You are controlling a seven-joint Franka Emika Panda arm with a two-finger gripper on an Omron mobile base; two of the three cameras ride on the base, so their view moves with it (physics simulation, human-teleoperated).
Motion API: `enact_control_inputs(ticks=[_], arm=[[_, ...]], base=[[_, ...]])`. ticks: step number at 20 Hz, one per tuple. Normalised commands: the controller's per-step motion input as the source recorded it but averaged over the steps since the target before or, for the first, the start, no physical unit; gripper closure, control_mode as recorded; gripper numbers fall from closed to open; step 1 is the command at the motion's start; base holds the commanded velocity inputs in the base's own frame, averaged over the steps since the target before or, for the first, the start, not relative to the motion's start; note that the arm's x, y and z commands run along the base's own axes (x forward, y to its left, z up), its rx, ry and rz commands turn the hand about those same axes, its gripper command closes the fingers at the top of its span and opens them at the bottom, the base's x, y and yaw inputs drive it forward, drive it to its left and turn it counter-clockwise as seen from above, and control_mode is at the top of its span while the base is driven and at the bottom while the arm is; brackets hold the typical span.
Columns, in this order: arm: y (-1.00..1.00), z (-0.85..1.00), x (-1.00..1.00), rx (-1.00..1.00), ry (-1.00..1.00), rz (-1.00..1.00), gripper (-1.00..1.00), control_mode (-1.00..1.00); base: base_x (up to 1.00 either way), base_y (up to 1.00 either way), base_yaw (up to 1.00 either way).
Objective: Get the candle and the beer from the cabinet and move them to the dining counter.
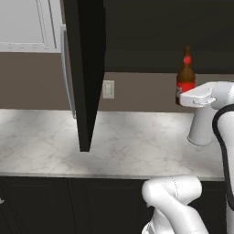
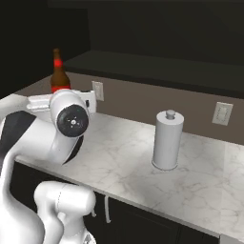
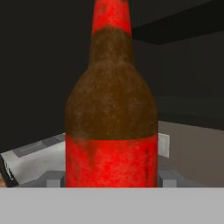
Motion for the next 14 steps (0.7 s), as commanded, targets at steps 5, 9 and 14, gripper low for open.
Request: enact_control_inputs(ticks=[5, 9, 14], arm=[[-0.10, -0.14, -0.53, 0.00, 0.00, -0.01, 1.00, -1.00], [-0.02, -0.07, -0.16, -0.01, 0.00, 0.00, 1.00, -1.00], [0.00, 0.00, 0.00, 0.00, 0.00, 0.00, 1.00, -1.00]], base=[[0.00, 0.00, 0.00], [0.00, 0.00, 0.00], [0.00, 0.00, 0.00]])
